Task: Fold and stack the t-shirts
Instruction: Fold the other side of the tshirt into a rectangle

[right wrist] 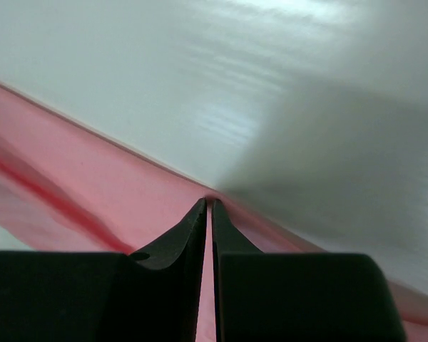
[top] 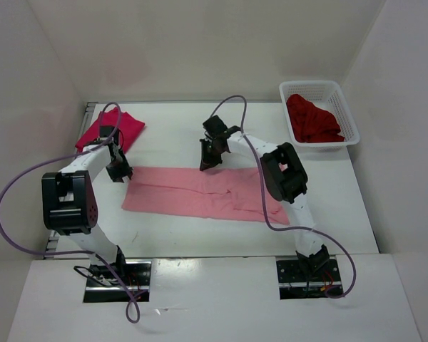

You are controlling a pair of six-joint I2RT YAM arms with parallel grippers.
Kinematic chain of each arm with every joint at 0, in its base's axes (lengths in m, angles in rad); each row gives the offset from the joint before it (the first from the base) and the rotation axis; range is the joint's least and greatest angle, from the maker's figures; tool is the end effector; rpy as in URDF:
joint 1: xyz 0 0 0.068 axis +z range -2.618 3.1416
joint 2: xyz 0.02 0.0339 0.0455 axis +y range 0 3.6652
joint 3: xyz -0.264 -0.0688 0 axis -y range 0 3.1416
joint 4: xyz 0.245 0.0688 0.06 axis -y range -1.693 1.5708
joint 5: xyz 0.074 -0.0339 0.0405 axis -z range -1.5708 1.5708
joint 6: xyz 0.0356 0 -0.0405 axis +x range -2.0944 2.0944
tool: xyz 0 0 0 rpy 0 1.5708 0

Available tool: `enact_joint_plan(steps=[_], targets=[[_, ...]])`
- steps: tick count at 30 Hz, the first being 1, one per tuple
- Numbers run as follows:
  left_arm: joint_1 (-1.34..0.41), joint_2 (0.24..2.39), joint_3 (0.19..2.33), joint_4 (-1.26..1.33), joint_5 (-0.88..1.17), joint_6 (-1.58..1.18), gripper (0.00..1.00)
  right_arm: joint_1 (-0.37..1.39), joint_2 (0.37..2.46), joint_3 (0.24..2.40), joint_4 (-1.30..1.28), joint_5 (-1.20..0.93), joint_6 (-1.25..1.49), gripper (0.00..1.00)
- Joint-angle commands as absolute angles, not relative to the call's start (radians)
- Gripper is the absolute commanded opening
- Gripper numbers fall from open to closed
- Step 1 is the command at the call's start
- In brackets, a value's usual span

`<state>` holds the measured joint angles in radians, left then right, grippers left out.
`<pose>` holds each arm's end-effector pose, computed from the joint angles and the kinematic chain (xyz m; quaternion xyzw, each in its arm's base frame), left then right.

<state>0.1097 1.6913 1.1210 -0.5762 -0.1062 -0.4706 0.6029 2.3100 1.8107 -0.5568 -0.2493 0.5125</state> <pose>0.3330 0.0405 0.1941 -0.2900 0.9322 0.0133 0.2162 0.4028 0.2880 0.1495 -0.0750 0.9572 0.2357 0.1506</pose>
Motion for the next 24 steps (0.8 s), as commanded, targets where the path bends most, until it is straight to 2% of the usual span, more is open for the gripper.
enact_joint_plan(steps=[1, 4, 10, 13, 18, 21, 23, 24], targets=[[0.112, 1.713, 1.124, -0.592, -0.137, -0.439, 0.39, 0.569, 2.35, 1.818, -0.543, -0.179, 0.509, 0.1], [0.112, 1.713, 1.124, -0.592, -0.137, -0.439, 0.39, 0.557, 2.35, 1.83, -0.543, -0.179, 0.509, 0.1], [0.112, 1.635, 1.19, -0.54, -0.014, -0.535, 0.3, 0.58, 2.31, 1.804, -0.534, -0.216, 0.509, 0.1], [0.112, 1.644, 1.233, -0.518, 0.014, -0.557, 0.29, 0.58, 2.273, 1.79, -0.534, -0.225, 0.509, 0.1], [0.112, 1.658, 1.215, -0.483, 0.099, -0.595, 0.29, 0.58, 2.204, 1.802, -0.558, -0.216, 0.509, 0.23], [0.051, 1.649, 1.163, -0.434, 0.156, -0.64, 0.29, 0.58, 2.151, 1.76, -0.558, -0.216, 0.509, 0.26], [-0.017, 1.649, 1.149, -0.396, 0.187, -0.669, 0.29, 0.58, 2.102, 1.7, -0.546, -0.216, 0.518, 0.24], [-0.04, 1.664, 1.149, -0.385, 0.213, -0.678, 0.29, 0.58, 2.08, 1.672, -0.537, -0.207, 0.518, 0.13]])
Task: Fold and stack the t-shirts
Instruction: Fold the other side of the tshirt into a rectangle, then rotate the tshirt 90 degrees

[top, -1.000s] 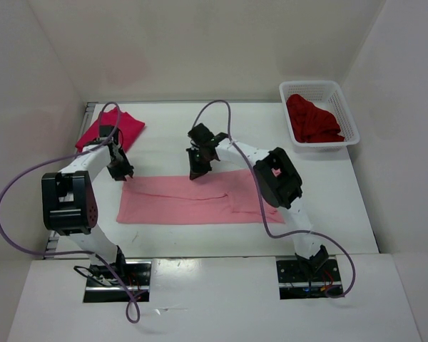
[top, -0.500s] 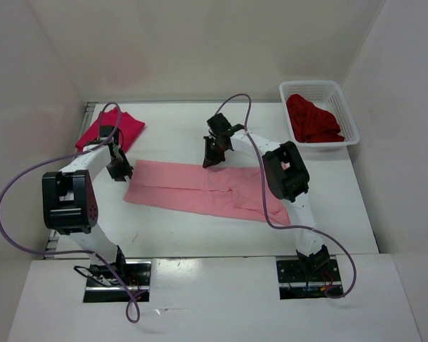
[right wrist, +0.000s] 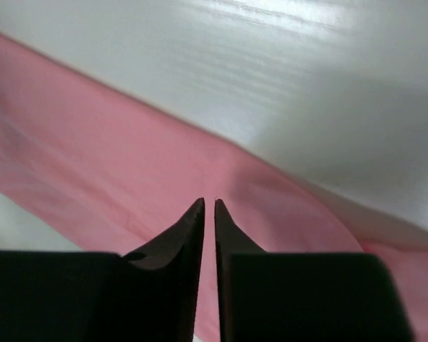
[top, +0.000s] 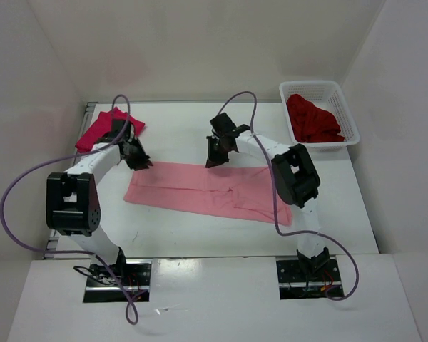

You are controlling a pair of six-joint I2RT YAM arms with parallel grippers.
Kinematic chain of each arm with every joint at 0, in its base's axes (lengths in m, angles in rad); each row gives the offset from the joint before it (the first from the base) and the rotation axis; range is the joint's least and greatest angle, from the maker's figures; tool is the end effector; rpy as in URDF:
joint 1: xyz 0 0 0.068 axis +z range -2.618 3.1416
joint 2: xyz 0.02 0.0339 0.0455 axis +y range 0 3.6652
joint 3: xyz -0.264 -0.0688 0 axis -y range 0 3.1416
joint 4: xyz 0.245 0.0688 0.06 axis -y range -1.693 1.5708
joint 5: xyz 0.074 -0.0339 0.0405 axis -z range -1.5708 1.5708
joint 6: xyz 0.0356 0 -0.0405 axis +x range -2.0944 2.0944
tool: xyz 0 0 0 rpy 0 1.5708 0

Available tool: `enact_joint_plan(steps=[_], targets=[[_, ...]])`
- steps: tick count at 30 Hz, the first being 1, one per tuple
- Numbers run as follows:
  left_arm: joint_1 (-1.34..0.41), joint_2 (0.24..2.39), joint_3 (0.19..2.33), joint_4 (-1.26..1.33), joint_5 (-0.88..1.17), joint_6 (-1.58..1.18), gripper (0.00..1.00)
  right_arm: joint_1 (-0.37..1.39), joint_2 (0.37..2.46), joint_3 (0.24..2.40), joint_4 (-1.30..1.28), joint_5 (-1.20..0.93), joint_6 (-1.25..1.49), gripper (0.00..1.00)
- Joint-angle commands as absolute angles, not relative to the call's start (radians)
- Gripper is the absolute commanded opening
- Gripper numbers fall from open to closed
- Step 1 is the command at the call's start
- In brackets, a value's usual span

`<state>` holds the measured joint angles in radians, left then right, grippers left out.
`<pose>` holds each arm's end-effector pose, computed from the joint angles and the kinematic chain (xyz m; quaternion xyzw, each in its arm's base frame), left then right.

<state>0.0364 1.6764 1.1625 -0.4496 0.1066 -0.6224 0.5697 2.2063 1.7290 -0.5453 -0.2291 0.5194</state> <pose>0.3530 0.0091 0.2180 -0.2932 0.9068 -0.1349 0.2712 0.3986 0.2649 0.1740 -0.0550 0.9553 0.2334 0.1730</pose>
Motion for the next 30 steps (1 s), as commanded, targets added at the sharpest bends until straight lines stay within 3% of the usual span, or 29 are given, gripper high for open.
enact_joint_plan(steps=[1, 3, 7, 13, 21, 27, 30], targets=[[-0.078, 1.675, 1.149, -0.359, 0.227, -0.678, 0.29, 0.58, 2.059, 1.64, -0.522, -0.207, 0.531, 0.08], [-0.106, 1.709, 1.138, -0.331, 0.251, -0.689, 0.3, 0.566, 1.978, 1.528, -0.497, -0.181, 0.554, 0.0], [-0.115, 1.762, 1.088, -0.275, 0.226, -0.689, 0.3, 0.476, 1.838, 1.329, -0.453, -0.124, 0.606, 0.0], [0.023, 1.79, 0.993, -0.239, 0.253, -0.698, 0.3, 0.29, 1.721, 1.045, -0.416, -0.063, 0.667, 0.0], [0.16, 1.836, 0.942, -0.215, 0.397, -0.73, 0.33, 0.222, 1.701, 0.93, -0.436, 0.0, 0.755, 0.0], [0.204, 1.726, 0.867, -0.215, 0.428, -0.769, 0.33, 0.222, 1.612, 0.877, -0.436, -0.034, 0.778, 0.0], [0.204, 1.661, 0.897, -0.25, 0.428, -0.755, 0.33, 0.222, 1.576, 0.974, -0.471, -0.064, 0.741, 0.07]])
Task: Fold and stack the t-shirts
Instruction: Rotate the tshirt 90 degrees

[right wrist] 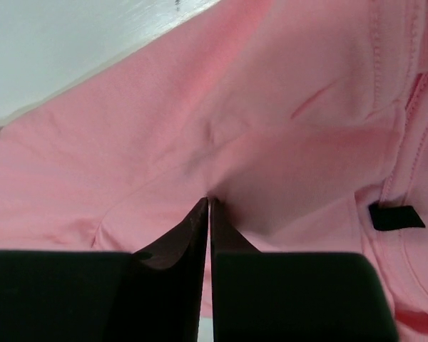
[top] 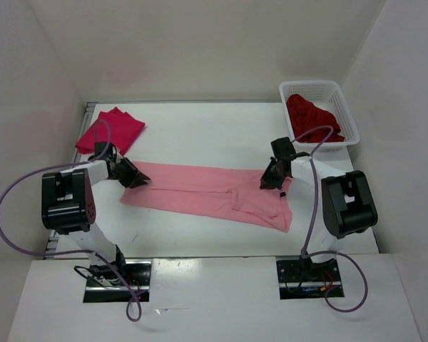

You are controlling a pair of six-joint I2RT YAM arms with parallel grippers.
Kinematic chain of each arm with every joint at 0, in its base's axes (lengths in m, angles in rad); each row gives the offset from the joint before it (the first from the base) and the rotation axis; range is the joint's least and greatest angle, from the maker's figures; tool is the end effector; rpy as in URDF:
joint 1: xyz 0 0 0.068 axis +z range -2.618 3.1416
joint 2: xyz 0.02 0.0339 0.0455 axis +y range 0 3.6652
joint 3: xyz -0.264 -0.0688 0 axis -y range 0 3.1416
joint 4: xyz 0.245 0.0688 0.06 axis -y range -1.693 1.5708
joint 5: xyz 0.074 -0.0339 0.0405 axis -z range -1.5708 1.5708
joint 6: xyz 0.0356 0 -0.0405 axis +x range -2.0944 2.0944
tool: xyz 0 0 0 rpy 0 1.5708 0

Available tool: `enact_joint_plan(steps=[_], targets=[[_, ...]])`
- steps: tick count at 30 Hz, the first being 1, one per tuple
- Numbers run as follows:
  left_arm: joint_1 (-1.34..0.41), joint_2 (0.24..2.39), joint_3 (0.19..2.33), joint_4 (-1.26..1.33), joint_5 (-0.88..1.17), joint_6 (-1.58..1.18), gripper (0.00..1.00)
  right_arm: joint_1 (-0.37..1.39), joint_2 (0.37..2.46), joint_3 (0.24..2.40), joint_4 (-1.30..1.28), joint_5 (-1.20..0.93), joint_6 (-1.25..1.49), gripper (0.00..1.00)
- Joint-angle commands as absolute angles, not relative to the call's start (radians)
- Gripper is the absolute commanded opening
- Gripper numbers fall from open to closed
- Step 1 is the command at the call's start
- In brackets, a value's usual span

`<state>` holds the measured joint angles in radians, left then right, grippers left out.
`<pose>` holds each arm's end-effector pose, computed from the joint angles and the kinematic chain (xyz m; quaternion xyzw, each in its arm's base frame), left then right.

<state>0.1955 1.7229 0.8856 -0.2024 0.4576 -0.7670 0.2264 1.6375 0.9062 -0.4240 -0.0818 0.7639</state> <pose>0.3192 0.0472 0.1413 -0.3823 0.8606 -0.2820 0.1835 0.2958 0.0711 0.1578 0.2515 0.9448 0.1331 0.1623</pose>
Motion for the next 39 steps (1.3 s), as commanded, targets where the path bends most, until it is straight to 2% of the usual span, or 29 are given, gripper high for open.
enact_joint_plan(steps=[1, 6, 7, 9, 11, 16, 21, 23, 24, 25, 27, 28, 30, 31, 32, 33, 35, 36, 38, 39], targets=[[0.204, 1.632, 0.947, -0.265, 0.417, -0.755, 0.33, 0.222, 1.575, 1.0, -0.503, -0.064, 0.732, 0.08], [0.164, 1.574, 1.101, -0.327, 0.407, -0.675, 0.33, 0.222, 1.583, 1.057, -0.538, -0.009, 0.701, 0.11], [0.15, 1.574, 1.114, -0.336, 0.407, -0.666, 0.33, 0.222, 1.597, 1.057, -0.538, -0.009, 0.701, 0.04], [0.114, 1.562, 1.114, -0.336, 0.416, -0.652, 0.33, 0.222, 1.634, 1.007, -0.538, -0.032, 0.712, 0.0], [0.082, 1.548, 1.114, -0.327, 0.416, -0.641, 0.33, 0.222, 1.655, 0.965, -0.519, -0.041, 0.722, 0.0], [0.032, 1.499, 1.092, -0.345, 0.425, -0.591, 0.25, 0.242, 1.677, 0.954, -0.529, -0.032, 0.733, 0.0], [-0.026, 1.48, 1.092, -0.376, 0.425, -0.569, 0.24, 0.261, 1.868, 1.103, -0.502, -0.055, 0.724, 0.0], [-0.038, 1.48, 1.092, -0.376, 0.425, -0.569, 0.24, 0.27, 1.966, 1.291, -0.498, -0.046, 0.724, 0.0], [-0.047, 1.48, 1.092, -0.385, 0.425, -0.569, 0.24, 0.27, 2.096, 1.383, -0.514, -0.029, 0.709, 0.0], [-0.048, 1.471, 1.092, -0.396, 0.425, -0.569, 0.24, 0.27, 2.168, 1.596, -0.538, -0.019, 0.694, 0.0], [-0.048, 1.471, 1.092, -0.411, 0.416, -0.569, 0.24, 0.293, 2.381, 1.844, -0.632, -0.018, 0.674, 0.0], [-0.048, 1.459, 1.101, -0.426, 0.405, -0.569, 0.24, 0.313, 2.452, 2.128, -0.676, -0.018, 0.654, 0.0], [-0.048, 1.447, 1.101, -0.452, 0.391, -0.569, 0.24, 0.339, 2.584, 2.45, -0.841, -0.037, 0.629, 0.0], [-0.048, 1.447, 1.114, -0.453, 0.391, -0.569, 0.24, 0.351, 2.708, 2.805, -0.909, -0.037, 0.629, 0.0], [-0.048, 1.447, 1.123, -0.466, 0.382, -0.569, 0.24, 0.362, 2.759, 2.971, -0.969, -0.054, 0.617, 0.02], [-0.048, 1.437, 1.123, -0.466, 0.373, -0.569, 0.24, 0.371, 2.76, 3.014, -0.985, -0.069, 0.627, 0.06], [-0.048, 1.437, 1.123, -0.466, 0.373, -0.583, 0.24, 0.382, 2.624, 2.891, -0.948, -0.112, 0.617, 0.11], [-0.048, 1.437, 1.132, -0.456, 0.382, -0.597, 0.24, 0.414, 2.571, 2.829, -0.934, -0.103, 0.592, 0.18], [-0.057, 1.448, 1.141, -0.456, 0.396, -0.597, 0.24, 0.454, 2.399, 2.627, -0.888, -0.027, 0.528, 0.24], [-0.057, 1.448, 1.141, -0.456, 0.396, -0.597, 0.24, 0.489, 2.332, 2.432, -0.856, -0.026, 0.528, 0.3]])
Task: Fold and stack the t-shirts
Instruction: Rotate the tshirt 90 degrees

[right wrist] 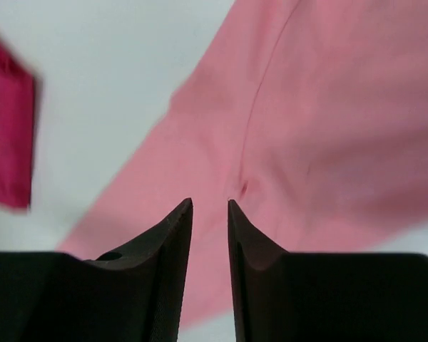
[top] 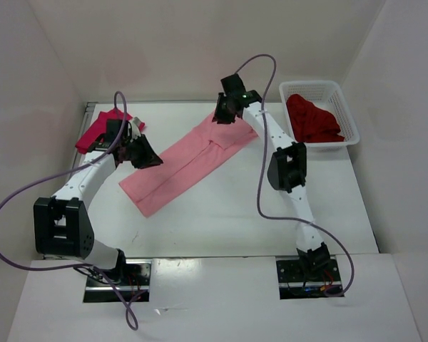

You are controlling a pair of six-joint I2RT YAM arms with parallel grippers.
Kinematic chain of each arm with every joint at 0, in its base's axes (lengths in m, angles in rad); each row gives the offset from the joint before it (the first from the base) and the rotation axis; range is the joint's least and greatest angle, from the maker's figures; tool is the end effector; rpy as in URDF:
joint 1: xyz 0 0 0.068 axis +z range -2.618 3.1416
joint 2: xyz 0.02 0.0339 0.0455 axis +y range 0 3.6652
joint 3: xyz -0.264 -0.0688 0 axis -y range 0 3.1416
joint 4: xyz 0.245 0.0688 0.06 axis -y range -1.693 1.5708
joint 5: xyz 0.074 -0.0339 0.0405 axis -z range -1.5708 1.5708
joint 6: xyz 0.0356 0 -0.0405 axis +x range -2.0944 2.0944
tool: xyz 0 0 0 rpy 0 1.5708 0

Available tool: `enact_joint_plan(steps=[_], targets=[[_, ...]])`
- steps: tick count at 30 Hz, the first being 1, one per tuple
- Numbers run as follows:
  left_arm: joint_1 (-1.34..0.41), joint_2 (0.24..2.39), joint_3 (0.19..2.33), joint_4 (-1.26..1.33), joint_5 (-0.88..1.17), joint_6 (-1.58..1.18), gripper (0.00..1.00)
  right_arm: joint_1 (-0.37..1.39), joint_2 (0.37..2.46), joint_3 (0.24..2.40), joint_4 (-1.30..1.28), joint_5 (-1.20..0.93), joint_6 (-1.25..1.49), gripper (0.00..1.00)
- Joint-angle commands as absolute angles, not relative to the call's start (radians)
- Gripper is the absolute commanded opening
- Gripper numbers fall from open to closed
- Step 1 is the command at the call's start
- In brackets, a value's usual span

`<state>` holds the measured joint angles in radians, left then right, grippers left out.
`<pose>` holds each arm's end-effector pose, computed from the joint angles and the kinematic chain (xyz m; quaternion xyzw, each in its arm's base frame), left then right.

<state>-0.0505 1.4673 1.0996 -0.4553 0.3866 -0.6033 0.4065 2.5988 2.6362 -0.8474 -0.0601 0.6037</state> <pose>0.3146 -0.0293 0.2656 -0.1818 0.8980 -0.2845 0.2820 0.5173 0.2250 0.2396 0.0803 0.9247 0.2040 0.3113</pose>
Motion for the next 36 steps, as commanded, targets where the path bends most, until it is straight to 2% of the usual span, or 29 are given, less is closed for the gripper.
enact_joint_plan(steps=[1, 2, 3, 4, 5, 6, 8, 11, 16, 22, 25, 26, 29, 30, 33, 36], targets=[[-0.057, 1.448, 1.141, -0.456, 0.387, -0.597, 0.24, 0.505, 2.186, 2.311, -0.748, -0.038, 0.528, 0.33], [-0.057, 1.448, 1.15, -0.456, 0.376, -0.585, 0.23, 0.518, 2.112, 2.189, -0.682, -0.084, 0.528, 0.37], [-0.057, 1.457, 1.15, -0.456, 0.362, -0.575, 0.22, 0.534, 2.05, 1.97, -0.623, -0.106, 0.55, 0.41], [-0.057, 1.468, 1.15, -0.456, 0.35, -0.566, 0.19, 0.558, 1.996, 1.882, -0.547, -0.118, 0.569, 0.45], [-0.057, 1.468, 1.15, -0.456, 0.338, -0.557, 0.18, 0.571, 1.918, 1.8, -0.516, -0.136, 0.59, 0.45], [-0.057, 1.477, 1.16, -0.456, 0.337, -0.546, 0.18, 0.581, 1.89, 1.649, -0.484, -0.152, 0.638, 0.45], [-0.057, 1.489, 1.16, -0.446, 0.327, -0.546, 0.16, 0.617, 1.862, 1.501, -0.407, -0.231, 0.685, 0.45], [-0.057, 1.502, 1.149, -0.436, 0.327, -0.537, 0.13, 0.679, 1.876, 1.375, -0.277, -0.291, 0.774, 0.57], [-0.057, 1.537, 1.137, -0.417, 0.336, -0.546, 0.13, 0.739, 1.962, 1.338, -0.177, -0.287, 0.906, 0.59], [-0.066, 1.548, 1.127, -0.407, 0.365, -0.537, 0.13, 0.73, 2.011, 1.272, -0.092, -0.146, 1.066, 0.58], [-0.075, 1.548, 1.118, -0.397, 0.365, -0.537, 0.13, 0.73, 2.063, 1.308, -0.092, -0.089, 1.109, 0.49], [-0.086, 1.548, 1.118, -0.397, 0.365, -0.537, 0.13, 0.73, 2.077, 1.318, -0.103, -0.089, 1.121, 0.4], [-0.112, 1.557, 1.127, -0.397, 0.354, -0.537, 0.13, 0.73, 2.147, 1.364, -0.136, -0.067, 1.146, 0.24], [-0.112, 1.557, 1.146, -0.406, 0.354, -0.526, 0.13, 0.72, 2.16, 1.364, -0.15, -0.067, 1.146, 0.14], [-0.153, 1.615, 1.196, -0.407, 0.344, -0.526, 0.15, 0.701, 2.14, 1.315, -0.14, -0.094, 1.108, 0.0], [-0.182, 1.666, 1.264, -0.396, 0.325, -0.526, 0.17, 0.677, 2.056, 1.228, -0.158, -0.081, 1.031, 0.0]])
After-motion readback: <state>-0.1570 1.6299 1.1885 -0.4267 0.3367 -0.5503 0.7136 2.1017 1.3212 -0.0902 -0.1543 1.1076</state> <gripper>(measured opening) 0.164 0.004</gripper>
